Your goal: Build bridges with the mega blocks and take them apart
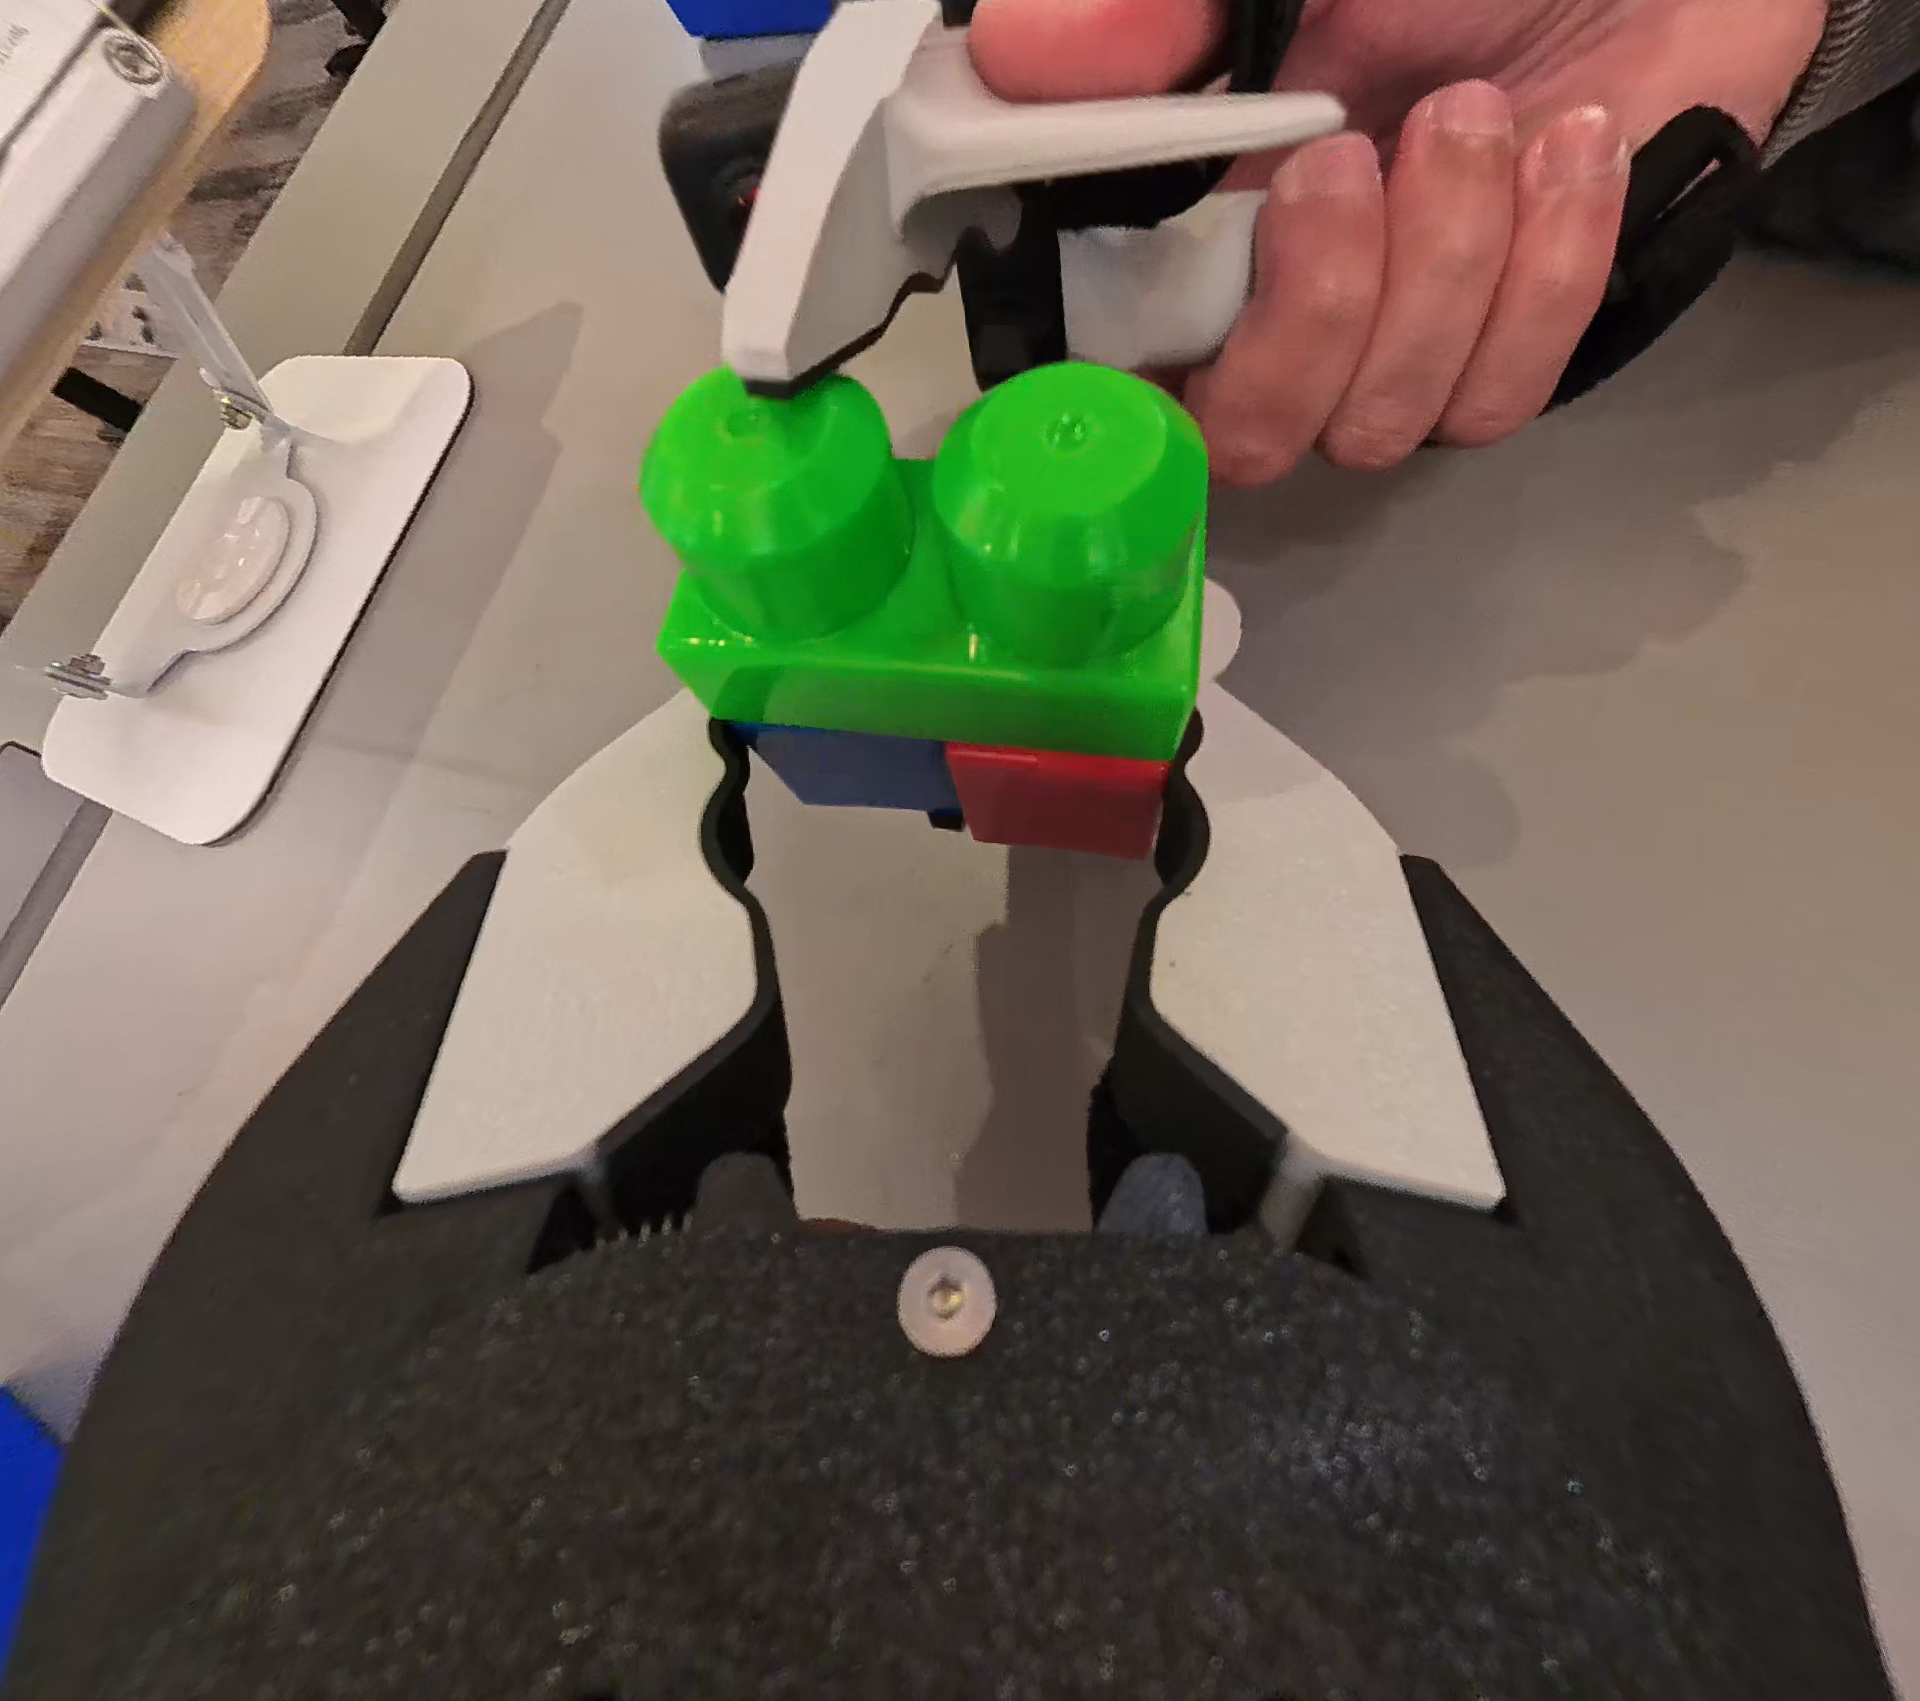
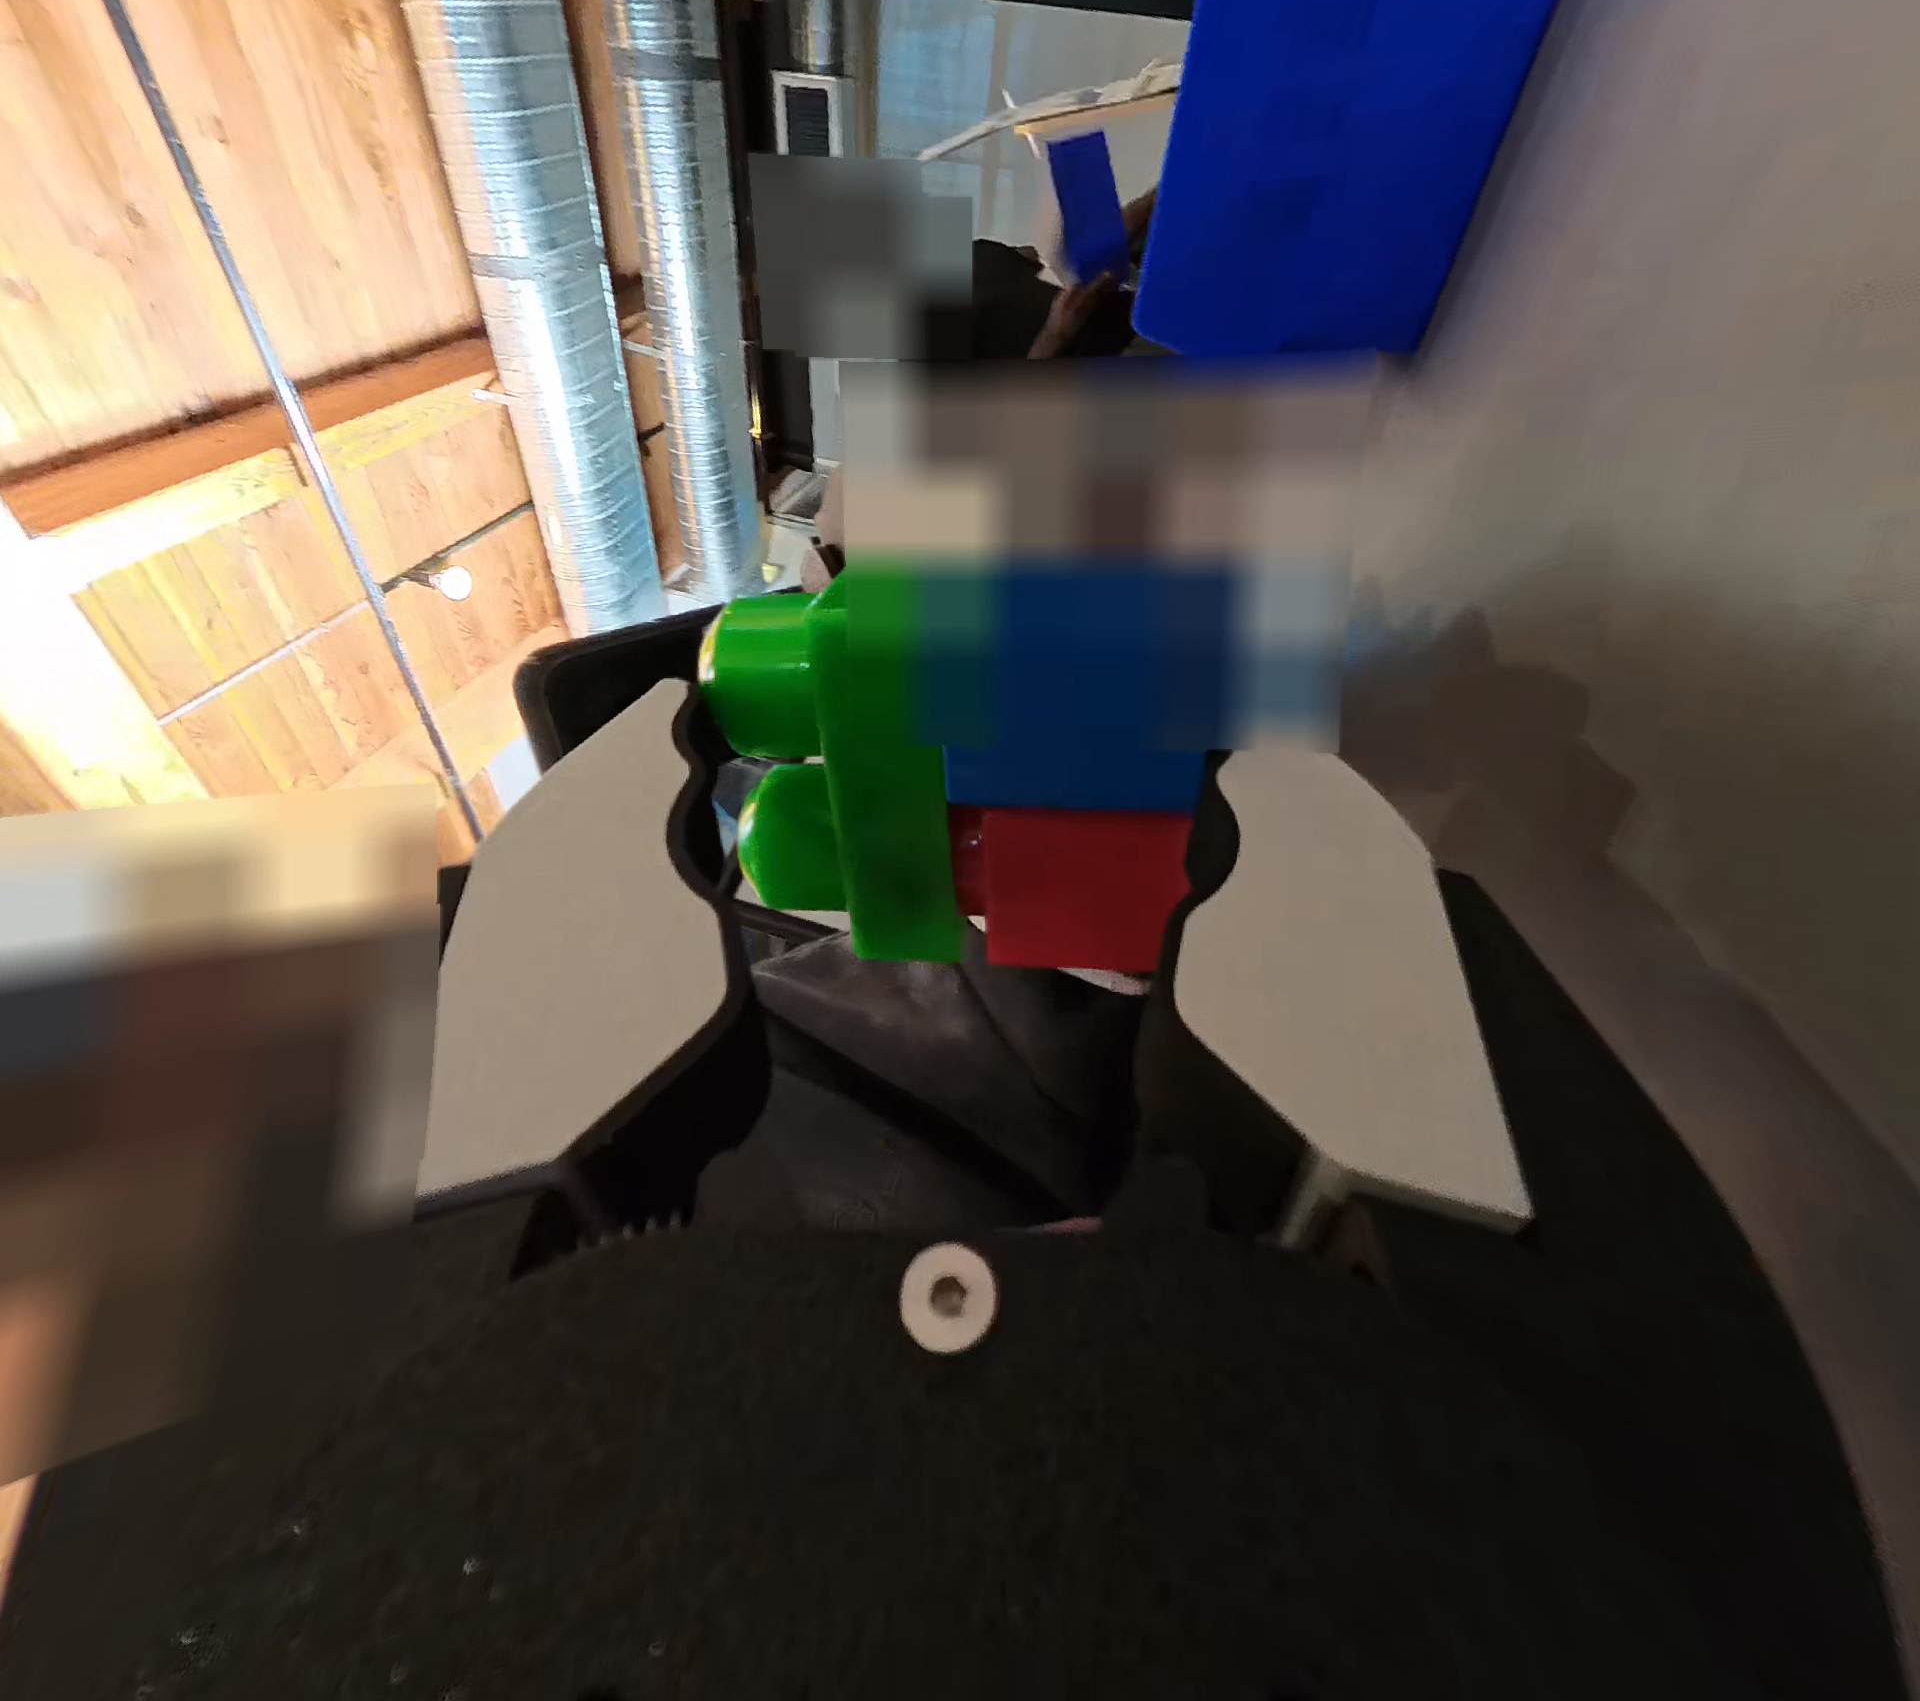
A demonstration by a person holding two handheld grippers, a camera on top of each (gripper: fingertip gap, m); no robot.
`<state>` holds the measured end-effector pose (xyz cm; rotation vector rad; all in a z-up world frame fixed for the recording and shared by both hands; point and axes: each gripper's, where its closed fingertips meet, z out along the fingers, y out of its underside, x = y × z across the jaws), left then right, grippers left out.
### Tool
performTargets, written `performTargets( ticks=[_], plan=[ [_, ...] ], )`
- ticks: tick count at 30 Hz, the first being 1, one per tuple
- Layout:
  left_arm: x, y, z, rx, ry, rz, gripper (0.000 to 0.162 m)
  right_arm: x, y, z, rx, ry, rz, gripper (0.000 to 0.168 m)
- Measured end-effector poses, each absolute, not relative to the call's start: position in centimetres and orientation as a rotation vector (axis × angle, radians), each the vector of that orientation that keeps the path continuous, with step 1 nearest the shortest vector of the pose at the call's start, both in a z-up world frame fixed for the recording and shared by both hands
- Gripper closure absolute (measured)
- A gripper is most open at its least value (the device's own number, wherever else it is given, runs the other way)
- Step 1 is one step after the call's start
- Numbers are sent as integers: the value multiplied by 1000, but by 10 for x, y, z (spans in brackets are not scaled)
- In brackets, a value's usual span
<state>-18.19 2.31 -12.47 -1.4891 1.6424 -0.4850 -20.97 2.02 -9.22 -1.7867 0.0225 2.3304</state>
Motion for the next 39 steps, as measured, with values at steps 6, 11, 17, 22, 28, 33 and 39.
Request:
performTargets(
  ticks=[6, 11, 17, 22, 28, 33, 39],
  plan=[
    [-185, 21, -118, -1486, 1641, -474, 86, -206, 12, -79, -1672, -56, 2340, 65],
    [-189, 25, -124, -1486, 1638, -408, 86, -205, 9, -92, -1832, -137, 2137, 56],
    [-189, 26, -120, -1484, 1602, -451, 86, -220, -11, -104, -1917, -192, 2175, 57],
    [-187, 23, -122, -1486, 1613, -455, 86, -224, -11, -100, -1861, -179, 2251, 67],
    [-184, 25, -121, -1500, 1580, -481, 86, -219, -7, -100, -1806, -195, 2224, 76],
    [-183, 20, -121, -1473, 1598, -519, 86, -219, -14, -101, -1779, -233, 2253, 73],
    [-180, 13, -111, -1426, 1569, -603, 87, -216, -20, -90, -1707, -247, 2351, 74]
  ],
)
